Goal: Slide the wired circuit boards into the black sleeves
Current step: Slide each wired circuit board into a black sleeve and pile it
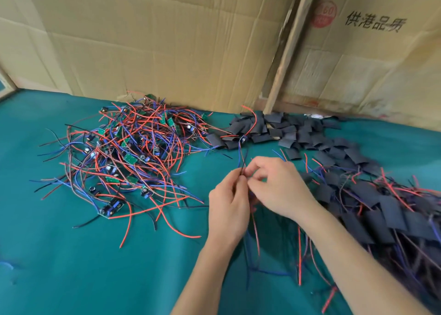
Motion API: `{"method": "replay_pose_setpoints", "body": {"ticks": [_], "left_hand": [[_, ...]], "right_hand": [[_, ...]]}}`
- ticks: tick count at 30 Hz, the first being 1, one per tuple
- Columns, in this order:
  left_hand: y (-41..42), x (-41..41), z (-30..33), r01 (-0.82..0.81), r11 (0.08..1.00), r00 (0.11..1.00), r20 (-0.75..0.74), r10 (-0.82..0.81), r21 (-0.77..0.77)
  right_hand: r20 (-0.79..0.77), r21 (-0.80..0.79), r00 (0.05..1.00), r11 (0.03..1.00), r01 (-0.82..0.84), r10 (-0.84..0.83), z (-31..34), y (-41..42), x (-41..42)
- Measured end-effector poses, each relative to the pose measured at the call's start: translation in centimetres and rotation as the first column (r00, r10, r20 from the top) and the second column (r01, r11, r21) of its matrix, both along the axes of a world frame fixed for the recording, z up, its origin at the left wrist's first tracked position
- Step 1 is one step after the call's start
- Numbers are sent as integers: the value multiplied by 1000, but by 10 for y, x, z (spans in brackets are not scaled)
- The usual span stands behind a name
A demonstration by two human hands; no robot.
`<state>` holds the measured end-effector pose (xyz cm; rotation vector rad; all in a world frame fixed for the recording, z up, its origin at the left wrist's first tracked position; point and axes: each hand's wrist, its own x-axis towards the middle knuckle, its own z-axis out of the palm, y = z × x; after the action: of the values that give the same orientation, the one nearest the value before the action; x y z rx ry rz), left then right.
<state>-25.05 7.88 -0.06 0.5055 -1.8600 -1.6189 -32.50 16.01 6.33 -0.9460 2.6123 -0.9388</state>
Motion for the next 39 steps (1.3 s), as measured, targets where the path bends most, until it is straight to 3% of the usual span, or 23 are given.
{"method": "replay_pose_setpoints", "body": {"ticks": [2,5,10,13,20,23,25,27,29,35,39], "left_hand": [[0,-1,-1,-23,999,999,23,22,39],[2,-2,-1,-45,996,998,35,43,76],[2,-2,-1,-68,993,998,21,67,100],[1,-2,-1,-82,989,997,20,80,122],[1,-2,0,-99,985,995,22,97,143],[1,-2,1,-103,982,995,11,103,161],[1,-2,1,-104,980,995,7,104,167],[1,-2,2,-105,980,994,3,106,171],[1,-1,2,-104,979,995,2,105,173],[2,-1,1,-89,985,996,4,90,150],[3,-2,0,-84,986,996,1,85,142]], "right_hand": [[-167,85,986,996,23,-9,5,-4,-15],[-216,34,955,976,217,-204,11,-10,-60],[-258,313,891,840,444,-374,-3,-7,-124],[-230,277,856,811,514,-464,-11,-5,-133],[-257,180,837,827,532,-482,-3,-2,-129],[-165,-109,799,816,568,-578,13,4,-117],[63,-386,796,721,576,-602,22,10,-100],[424,-571,801,562,598,-421,26,15,-77],[579,-644,777,446,621,-246,24,21,-58],[625,-720,741,184,669,-246,15,30,-43],[618,-747,750,124,654,-235,15,25,-46]]}}
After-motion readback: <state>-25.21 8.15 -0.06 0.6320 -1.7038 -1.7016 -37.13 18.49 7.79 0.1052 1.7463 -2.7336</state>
